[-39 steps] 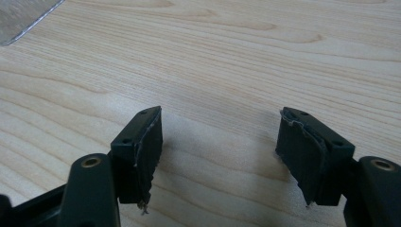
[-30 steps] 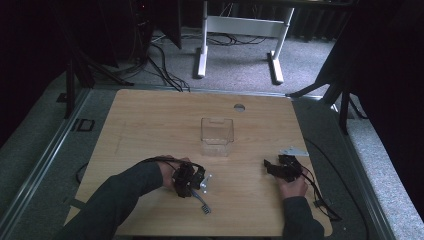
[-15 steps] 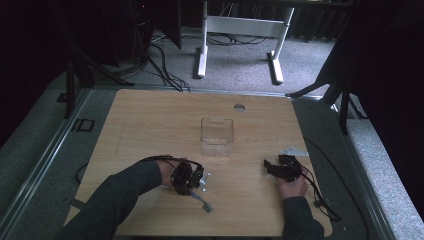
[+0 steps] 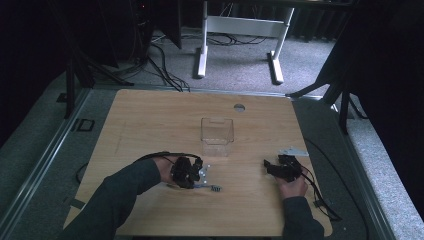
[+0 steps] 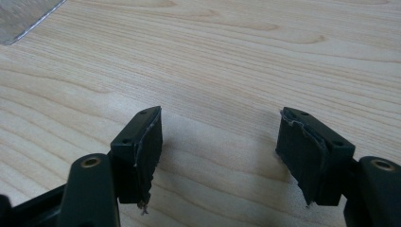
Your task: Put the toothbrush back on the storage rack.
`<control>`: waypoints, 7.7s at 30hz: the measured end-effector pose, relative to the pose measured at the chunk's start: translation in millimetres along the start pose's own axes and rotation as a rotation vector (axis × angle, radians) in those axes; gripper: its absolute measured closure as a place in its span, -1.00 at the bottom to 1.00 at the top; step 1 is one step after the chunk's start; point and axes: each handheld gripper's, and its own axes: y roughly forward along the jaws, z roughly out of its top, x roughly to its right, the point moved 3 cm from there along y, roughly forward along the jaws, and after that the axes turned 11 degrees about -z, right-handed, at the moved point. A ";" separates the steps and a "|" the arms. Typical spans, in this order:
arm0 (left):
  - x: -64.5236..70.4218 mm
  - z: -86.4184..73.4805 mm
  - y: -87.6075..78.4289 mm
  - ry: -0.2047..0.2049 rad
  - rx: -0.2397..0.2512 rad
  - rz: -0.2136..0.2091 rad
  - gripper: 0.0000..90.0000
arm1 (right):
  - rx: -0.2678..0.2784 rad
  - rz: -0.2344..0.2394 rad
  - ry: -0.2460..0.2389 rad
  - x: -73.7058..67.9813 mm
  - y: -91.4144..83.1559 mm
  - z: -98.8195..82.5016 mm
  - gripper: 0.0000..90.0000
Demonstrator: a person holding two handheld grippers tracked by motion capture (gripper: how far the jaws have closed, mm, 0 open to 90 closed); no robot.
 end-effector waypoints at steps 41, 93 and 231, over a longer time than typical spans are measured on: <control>-11.3 -3.7 -55.8 -0.219 0.301 0.123 0.85 | 0.000 0.001 0.000 -0.1 0.1 0.1 -0.30; -22.9 -10.9 -88.9 -0.333 0.543 0.292 0.85 | 0.001 0.000 0.001 -0.1 0.2 0.2 -0.30; -34.2 -16.7 -120.0 -0.444 0.848 0.521 0.85 | 0.001 0.000 0.000 -0.1 0.3 0.3 -0.30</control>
